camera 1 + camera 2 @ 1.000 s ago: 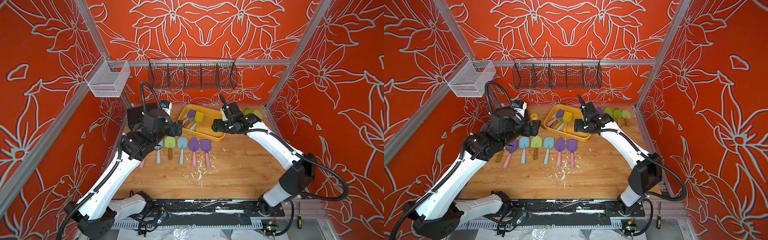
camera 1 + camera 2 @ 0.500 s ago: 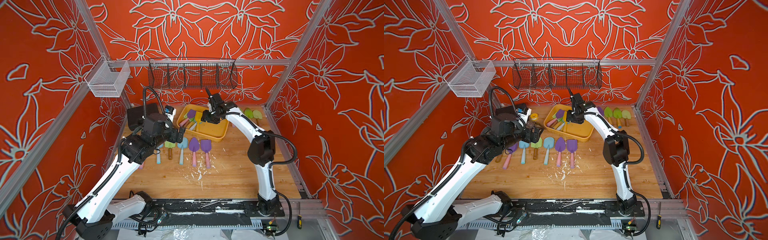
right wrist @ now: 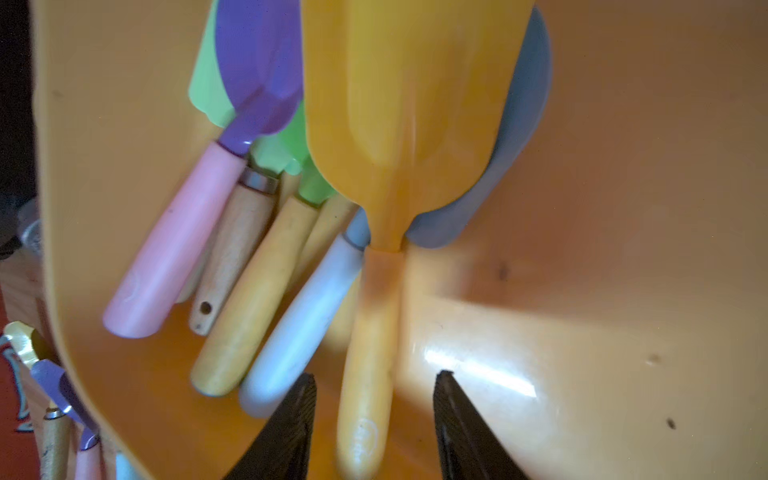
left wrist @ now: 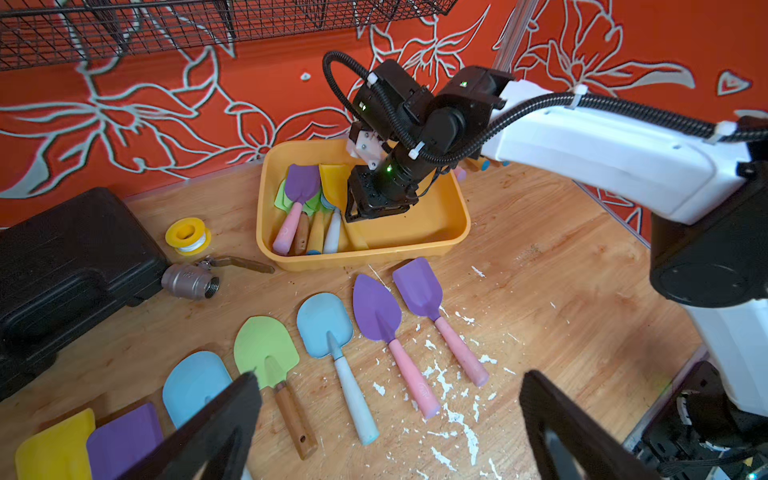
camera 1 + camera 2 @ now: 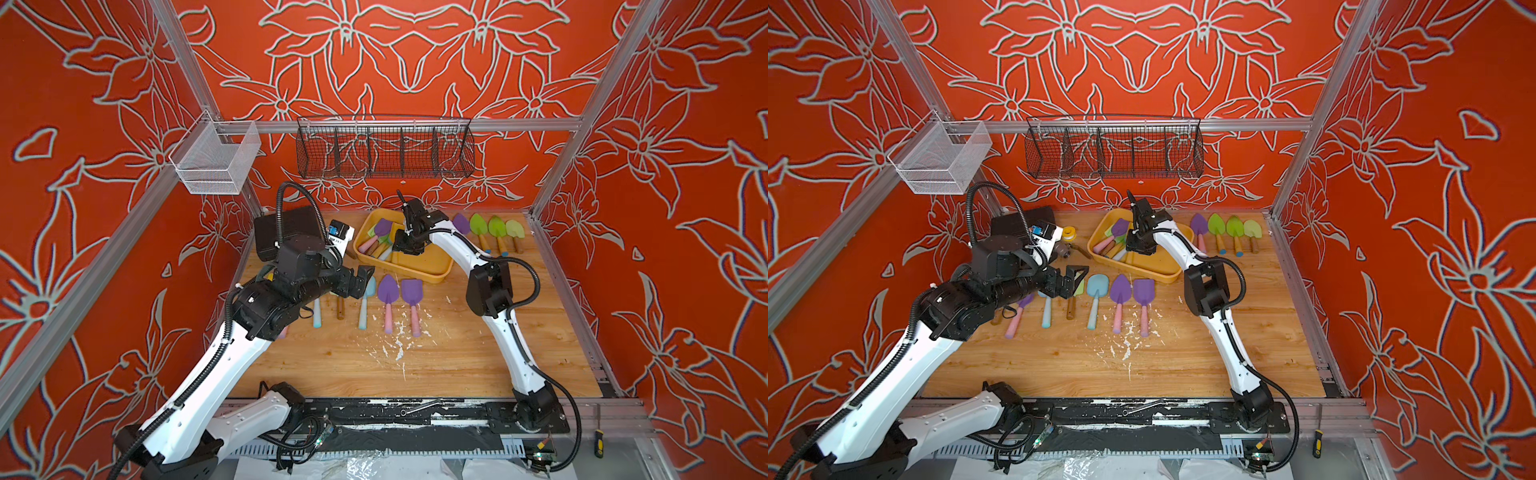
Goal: Take the shovel out of the storage box
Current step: Pick up the shovel from the storage box.
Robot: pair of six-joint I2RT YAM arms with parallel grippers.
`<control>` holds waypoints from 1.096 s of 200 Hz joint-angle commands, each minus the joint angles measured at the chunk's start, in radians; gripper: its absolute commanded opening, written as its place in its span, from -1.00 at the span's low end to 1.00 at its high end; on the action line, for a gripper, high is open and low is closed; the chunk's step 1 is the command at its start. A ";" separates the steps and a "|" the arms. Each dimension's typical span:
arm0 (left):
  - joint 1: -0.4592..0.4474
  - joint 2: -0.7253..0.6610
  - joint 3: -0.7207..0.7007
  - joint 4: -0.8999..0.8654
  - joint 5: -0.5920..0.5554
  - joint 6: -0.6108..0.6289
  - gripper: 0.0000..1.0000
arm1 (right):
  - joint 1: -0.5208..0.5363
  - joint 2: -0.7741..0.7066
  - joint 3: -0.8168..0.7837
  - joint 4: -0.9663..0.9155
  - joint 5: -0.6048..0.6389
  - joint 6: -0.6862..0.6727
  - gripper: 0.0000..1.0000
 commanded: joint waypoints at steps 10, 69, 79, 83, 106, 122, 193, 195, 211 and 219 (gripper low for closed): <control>0.006 -0.011 0.015 -0.021 0.013 0.019 0.95 | -0.003 0.049 0.034 0.012 -0.012 0.036 -0.10; 0.006 -0.011 0.026 -0.027 -0.011 0.026 0.95 | -0.008 0.095 0.052 0.006 0.013 0.043 -0.39; 0.006 -0.011 0.028 -0.027 -0.012 0.026 0.95 | -0.009 0.104 0.067 -0.003 0.012 0.046 -0.48; 0.006 -0.011 0.028 -0.027 -0.013 0.026 0.95 | -0.011 0.108 0.073 -0.004 0.007 0.047 -0.54; 0.006 -0.011 0.027 -0.025 -0.019 0.024 0.95 | -0.013 0.098 0.095 -0.007 0.005 0.038 -0.81; 0.008 -0.011 0.019 -0.016 -0.025 0.021 0.95 | -0.015 0.072 0.095 -0.004 0.003 0.026 -0.92; 0.006 -0.006 -0.006 0.031 -0.059 0.009 0.95 | -0.018 -0.176 -0.066 0.025 0.039 -0.050 -1.00; 0.006 -0.005 -0.007 0.032 -0.059 0.008 0.95 | -0.019 -0.183 -0.070 0.026 0.041 -0.051 -1.00; 0.006 0.003 -0.008 0.044 -0.056 0.008 0.95 | -0.020 -0.226 -0.094 0.026 0.047 -0.061 -1.00; 0.006 0.007 -0.009 0.051 -0.054 0.006 0.95 | -0.022 -0.246 -0.100 0.024 0.051 -0.065 -1.00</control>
